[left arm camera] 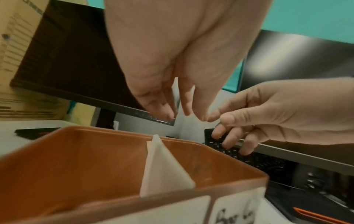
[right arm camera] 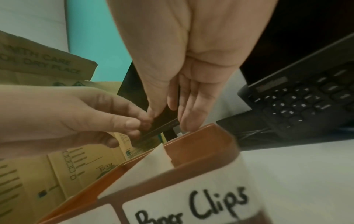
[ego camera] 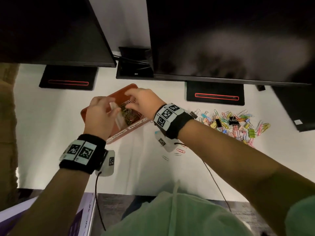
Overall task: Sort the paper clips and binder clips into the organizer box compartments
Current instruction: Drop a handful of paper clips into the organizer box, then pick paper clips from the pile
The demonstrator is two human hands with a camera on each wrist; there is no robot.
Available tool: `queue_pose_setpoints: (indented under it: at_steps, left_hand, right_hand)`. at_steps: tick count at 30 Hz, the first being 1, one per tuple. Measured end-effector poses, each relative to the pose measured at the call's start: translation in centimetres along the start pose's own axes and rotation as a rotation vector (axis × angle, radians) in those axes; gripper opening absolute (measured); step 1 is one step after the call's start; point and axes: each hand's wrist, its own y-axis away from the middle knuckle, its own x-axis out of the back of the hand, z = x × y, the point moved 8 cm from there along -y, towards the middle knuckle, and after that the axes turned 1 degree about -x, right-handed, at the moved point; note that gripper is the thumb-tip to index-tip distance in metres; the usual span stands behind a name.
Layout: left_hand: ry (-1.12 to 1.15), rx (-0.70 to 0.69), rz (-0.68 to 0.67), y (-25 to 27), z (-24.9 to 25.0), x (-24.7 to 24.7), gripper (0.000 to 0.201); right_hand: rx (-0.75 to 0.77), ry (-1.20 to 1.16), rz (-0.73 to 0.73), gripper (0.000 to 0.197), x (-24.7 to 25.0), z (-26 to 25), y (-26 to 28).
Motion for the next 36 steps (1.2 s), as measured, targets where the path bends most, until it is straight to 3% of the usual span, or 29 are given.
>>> queue_pose_setpoints:
  at_steps: [3, 5, 9, 11, 13, 18, 25, 36]
  left_hand:
    - [0.083, -0.180, 0.001, 2.3, 2.2, -0.3, 0.022]
    - [0.128, -0.272, -0.165, 4.6, 3.4, -2.9, 0.022]
    - [0.071, -0.344, -0.603, 9.3, 3.9, -10.9, 0.026]
    - [0.043, -0.362, -0.735, 10.8, 3.9, -14.2, 0.029]
    - [0.020, -0.354, -0.803, 11.7, 3.8, -16.6, 0.031]
    - [-0.035, -0.352, -0.752, 11.8, 3.2, -18.9, 0.015]
    - [-0.138, -0.410, -0.727, 12.1, 3.5, -19.4, 0.012]
    - [-0.077, -0.497, -0.725, 12.3, 4.5, -18.9, 0.010]
  right_hand:
    - [-0.027, -0.051, 0.144, 0.030, 1.9, 2.9, 2.7]
    - [-0.119, -0.010, 0.185, 0.023, 2.4, 6.7, 5.3]
    - [-0.313, 0.136, -0.043, 0.031, -0.8, 13.1, 10.6]
    - [-0.327, 0.182, -0.142, 0.039, -2.9, 14.4, 12.1]
    - [-0.340, 0.189, -0.142, 0.042, -4.1, 15.0, 12.2]
    - [-0.447, 0.099, -0.026, 0.036, -4.7, 16.1, 11.6]
    - [-0.475, 0.058, -0.069, 0.015, -4.5, 16.4, 11.6]
    - [-0.344, 0.162, -0.204, 0.010, -4.5, 15.2, 11.1]
